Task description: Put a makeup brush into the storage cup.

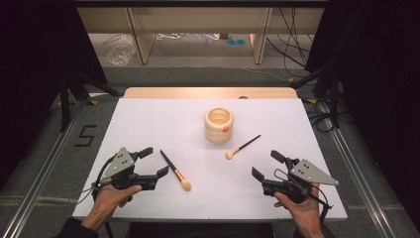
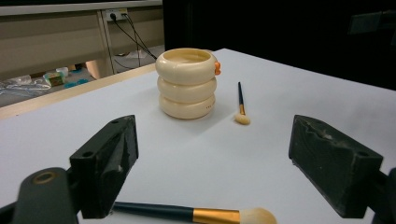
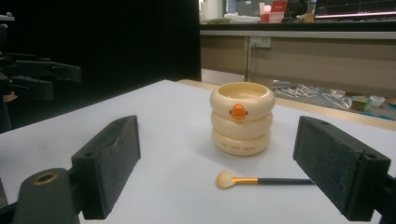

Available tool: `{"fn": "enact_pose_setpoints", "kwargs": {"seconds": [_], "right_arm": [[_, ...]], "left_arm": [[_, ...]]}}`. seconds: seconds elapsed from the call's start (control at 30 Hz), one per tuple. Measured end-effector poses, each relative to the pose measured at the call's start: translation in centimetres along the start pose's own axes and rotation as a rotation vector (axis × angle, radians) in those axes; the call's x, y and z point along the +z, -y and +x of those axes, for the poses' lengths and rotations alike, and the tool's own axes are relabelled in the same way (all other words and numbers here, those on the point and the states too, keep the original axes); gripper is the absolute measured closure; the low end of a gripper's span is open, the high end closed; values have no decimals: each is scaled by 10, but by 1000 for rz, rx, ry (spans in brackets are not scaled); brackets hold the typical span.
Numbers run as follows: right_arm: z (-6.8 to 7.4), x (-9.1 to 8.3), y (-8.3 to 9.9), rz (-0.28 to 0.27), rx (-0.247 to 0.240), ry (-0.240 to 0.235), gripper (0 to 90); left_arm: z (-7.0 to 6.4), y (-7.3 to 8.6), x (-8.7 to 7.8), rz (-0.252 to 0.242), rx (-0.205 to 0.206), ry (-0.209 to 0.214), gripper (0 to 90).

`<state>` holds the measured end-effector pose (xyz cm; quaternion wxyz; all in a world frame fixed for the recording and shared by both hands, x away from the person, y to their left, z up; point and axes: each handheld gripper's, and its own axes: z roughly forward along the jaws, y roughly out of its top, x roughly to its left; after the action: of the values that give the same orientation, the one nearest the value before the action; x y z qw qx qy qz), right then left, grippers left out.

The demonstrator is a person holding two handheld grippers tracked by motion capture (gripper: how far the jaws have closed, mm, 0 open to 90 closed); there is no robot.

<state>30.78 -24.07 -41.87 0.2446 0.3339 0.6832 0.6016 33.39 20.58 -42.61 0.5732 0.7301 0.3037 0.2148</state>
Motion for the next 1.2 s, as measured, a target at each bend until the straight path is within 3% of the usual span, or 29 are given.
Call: {"fn": "enact_pose_setpoints", "kwargs": {"seconds": [0.2,0.3,0.5,0.7,0.77,0.83,1.07,1.17,1.2], "right_arm": [[0,1,0,3,-4,-2,159],[0,1,0,7,-2,-6,159],[0,1,0,10,0,-19,159],[1,1,0,18,7,-26,159],[0,0,0,32,1,-22,160],[1,1,0,22,4,-20,160],[1,2,1,19,9,-31,161],[1,1,0,37,6,-24,161],[1,1,0,36,6,-25,161]], "left_arm": [[3,-9,5,33,34,26,158],[8,-16,11,81,83,55,159],[15,-21,20,116,107,61,160],[25,-19,29,176,139,54,162],[29,-18,33,198,136,67,166],[31,-18,38,235,170,83,168],[34,-16,49,299,178,116,174],[37,-15,55,349,210,141,168],[35,-14,58,347,196,143,166]]}}
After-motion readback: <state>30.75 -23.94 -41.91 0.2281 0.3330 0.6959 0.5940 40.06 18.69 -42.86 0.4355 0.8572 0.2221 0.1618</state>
